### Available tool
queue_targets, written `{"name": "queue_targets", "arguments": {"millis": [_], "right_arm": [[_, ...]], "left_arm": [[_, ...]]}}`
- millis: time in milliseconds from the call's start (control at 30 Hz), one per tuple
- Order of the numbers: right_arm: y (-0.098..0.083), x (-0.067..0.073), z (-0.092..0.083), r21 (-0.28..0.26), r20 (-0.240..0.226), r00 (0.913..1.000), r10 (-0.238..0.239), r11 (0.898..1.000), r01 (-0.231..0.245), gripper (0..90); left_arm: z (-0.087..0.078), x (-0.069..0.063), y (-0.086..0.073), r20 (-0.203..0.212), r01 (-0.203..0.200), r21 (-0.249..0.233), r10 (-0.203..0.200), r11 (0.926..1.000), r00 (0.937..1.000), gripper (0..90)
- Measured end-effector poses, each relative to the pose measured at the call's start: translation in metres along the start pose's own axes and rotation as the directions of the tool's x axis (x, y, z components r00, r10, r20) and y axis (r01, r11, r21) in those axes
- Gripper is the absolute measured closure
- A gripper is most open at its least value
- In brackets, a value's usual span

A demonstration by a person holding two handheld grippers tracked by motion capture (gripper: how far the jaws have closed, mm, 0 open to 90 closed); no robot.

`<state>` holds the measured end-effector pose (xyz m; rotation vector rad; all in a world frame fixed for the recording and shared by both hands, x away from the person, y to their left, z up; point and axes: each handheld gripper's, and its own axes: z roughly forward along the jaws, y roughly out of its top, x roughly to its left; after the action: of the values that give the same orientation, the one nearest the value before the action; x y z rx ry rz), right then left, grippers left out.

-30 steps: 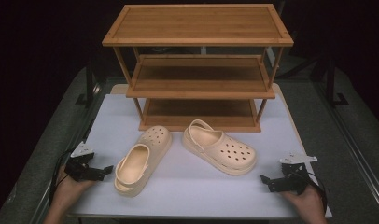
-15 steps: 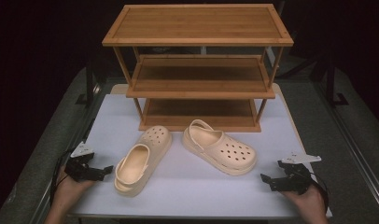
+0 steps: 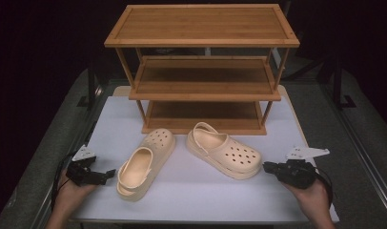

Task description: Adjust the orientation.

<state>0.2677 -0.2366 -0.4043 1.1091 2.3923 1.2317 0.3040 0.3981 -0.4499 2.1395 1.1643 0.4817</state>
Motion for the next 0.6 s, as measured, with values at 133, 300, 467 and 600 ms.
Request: {"name": "queue_targets", "arguments": {"millis": [133,300,467,600], "right_arm": [[0.014,0.004,0.008,-0.014,-0.047,0.9989,-0.008,1.000,0.007,89.6],[0.023,0.009,0.018,-0.004,-0.077,0.9968,-0.022,1.000,0.022,89.6],[0.017,0.011,0.021,0.016,-0.098,0.9951,-0.015,1.000,0.017,89.7],[0.012,0.011,0.025,0.045,-0.083,0.9964,-0.013,0.999,0.017,89.8]], "left_arm": [[0.000,0.000,0.000,0.000,0.000,0.000,0.000,1.0000,1.0000,0.0],[0.000,0.000,0.000,0.000,0.000,0.000,0.000,1.0000,1.0000,0.0],[0.000,0.000,0.000,0.000,-0.001,0.000,0.001,1.0000,1.0000,0.0],[0.000,0.000,0.000,0.000,0.000,0.000,0.000,1.0000,1.0000,0.0]]}}
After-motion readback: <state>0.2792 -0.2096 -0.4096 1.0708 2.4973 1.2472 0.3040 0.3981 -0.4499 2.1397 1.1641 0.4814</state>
